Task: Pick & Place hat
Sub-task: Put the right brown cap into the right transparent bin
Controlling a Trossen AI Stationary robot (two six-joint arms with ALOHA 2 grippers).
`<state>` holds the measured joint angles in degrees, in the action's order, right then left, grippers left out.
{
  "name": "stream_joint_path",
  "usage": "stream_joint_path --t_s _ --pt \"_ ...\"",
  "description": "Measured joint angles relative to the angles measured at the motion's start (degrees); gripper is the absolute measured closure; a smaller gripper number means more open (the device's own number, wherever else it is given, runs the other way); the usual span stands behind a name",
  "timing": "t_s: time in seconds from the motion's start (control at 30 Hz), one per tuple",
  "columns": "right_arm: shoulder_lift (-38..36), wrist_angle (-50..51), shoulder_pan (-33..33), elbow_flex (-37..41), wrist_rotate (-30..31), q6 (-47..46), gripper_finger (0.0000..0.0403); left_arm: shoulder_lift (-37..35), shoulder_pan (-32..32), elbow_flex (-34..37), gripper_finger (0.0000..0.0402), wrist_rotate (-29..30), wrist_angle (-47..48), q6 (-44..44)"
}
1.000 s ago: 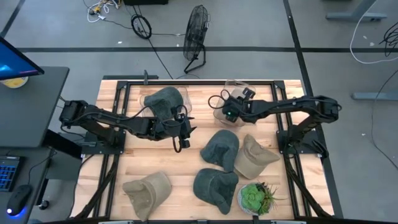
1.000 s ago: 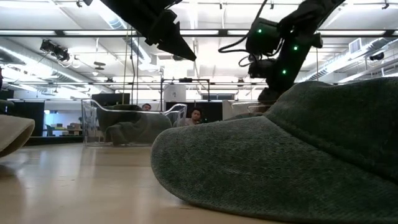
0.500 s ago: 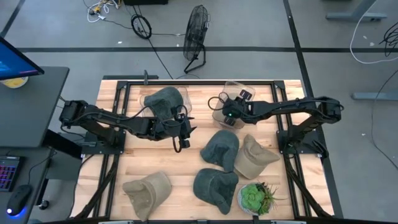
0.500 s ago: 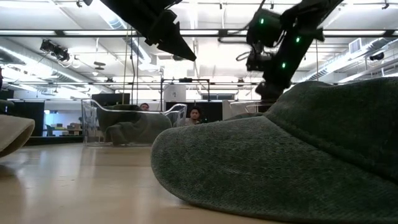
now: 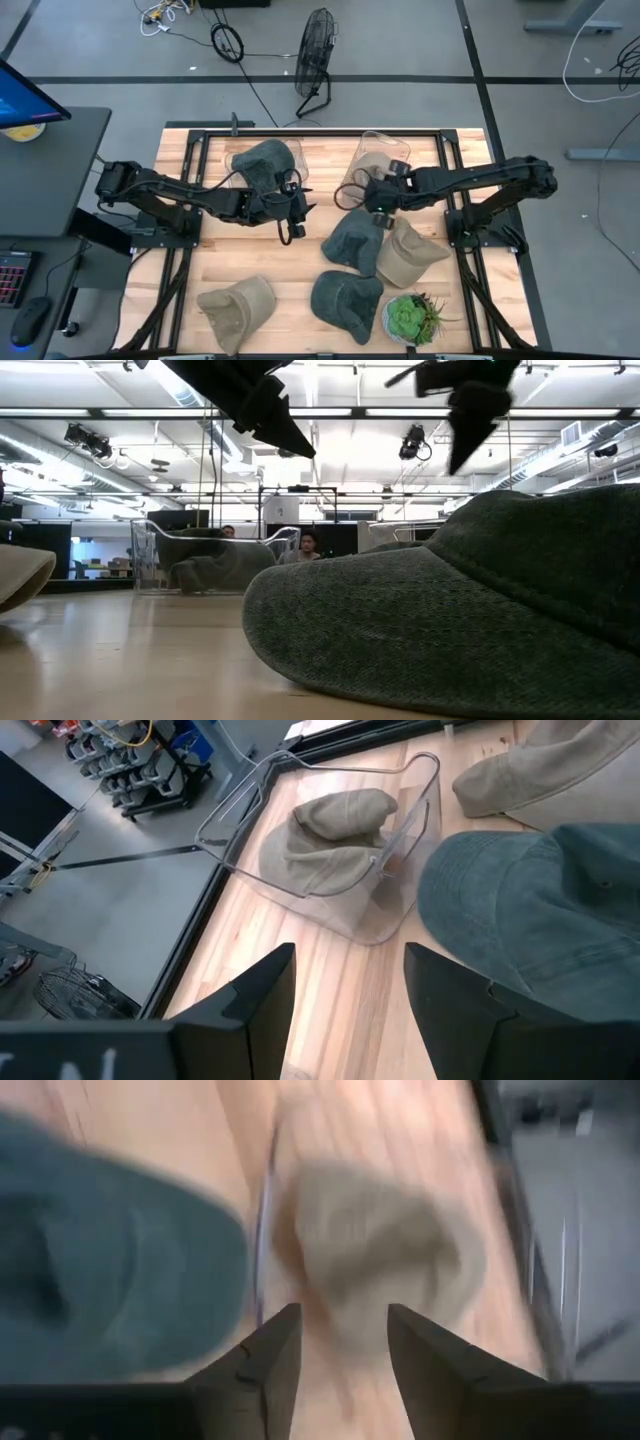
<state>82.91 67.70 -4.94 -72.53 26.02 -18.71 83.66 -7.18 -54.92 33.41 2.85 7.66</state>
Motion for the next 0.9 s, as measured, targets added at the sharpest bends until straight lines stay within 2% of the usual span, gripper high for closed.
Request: stream_joint_path --t_s 0.07,0.17,0.3,0.4,0.6,0.7,0.9 --pt "-0.02 7.1 -0.88 -0.27 -0.63 -5.81 0.025 0.0 0.0 0.0 0.0209 0.0 -0.01 -1.43" --pt "-0.07 13.09 -1.36 2.01 -7.24 -12.53 0.025 0.0 0.0 0.0 0.0209 0.0 -0.02 -3.0" --pt "-0.02 11.76 -1.83 7.98 -17.93 -15.34 0.025 0.0 0.0 0.0 0.0209 0.0 -0.02 -4.05" --pt "0.0 7.34 -1.85 12.93 -23.05 -15.34 0.025 0.0 0.0 0.01 0.0209 0.0 -0.01 -4.03" --pt "0.02 -3.45 -1.8 18.93 -25.0 -14.22 0.025 0.0 0.0 0.02 0.0209 0.0 0.0 -4.05" --pt "0.02 -6.1 -1.8 20.41 -27.22 -14.04 0.025 0.0 0.0 0.02 0.0209 -0.02 0.0 -4.05" --pt "0.02 -9.96 -1.65 23.09 -27.41 -14.24 0.025 0.0 0.0 0.01 0.0209 0.0 0.0 -4.05"
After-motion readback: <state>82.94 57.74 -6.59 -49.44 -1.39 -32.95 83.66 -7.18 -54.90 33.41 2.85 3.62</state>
